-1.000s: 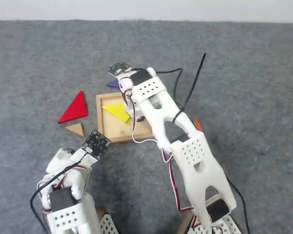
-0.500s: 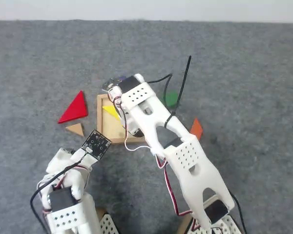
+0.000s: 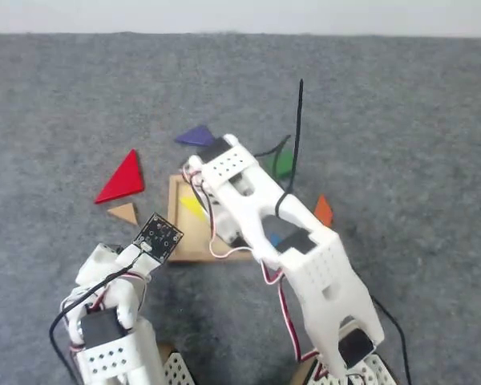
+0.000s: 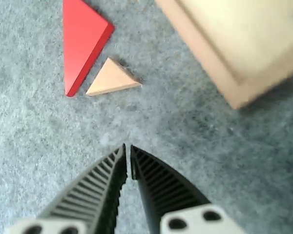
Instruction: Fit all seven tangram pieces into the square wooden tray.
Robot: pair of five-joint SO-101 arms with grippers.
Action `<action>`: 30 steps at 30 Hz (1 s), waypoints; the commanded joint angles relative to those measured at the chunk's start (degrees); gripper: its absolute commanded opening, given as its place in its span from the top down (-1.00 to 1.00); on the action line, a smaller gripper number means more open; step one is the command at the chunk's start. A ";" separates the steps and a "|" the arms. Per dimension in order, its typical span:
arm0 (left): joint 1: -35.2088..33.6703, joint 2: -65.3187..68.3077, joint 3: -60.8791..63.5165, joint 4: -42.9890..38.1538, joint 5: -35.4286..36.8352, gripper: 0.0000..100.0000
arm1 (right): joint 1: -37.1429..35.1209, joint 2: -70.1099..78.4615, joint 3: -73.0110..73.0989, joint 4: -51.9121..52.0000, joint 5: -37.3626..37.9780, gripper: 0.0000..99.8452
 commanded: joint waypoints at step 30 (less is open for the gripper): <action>-0.26 -1.14 -0.84 -1.32 0.88 0.97 | -4.70 -20.88 25.93 -33.45 -14.15 0.95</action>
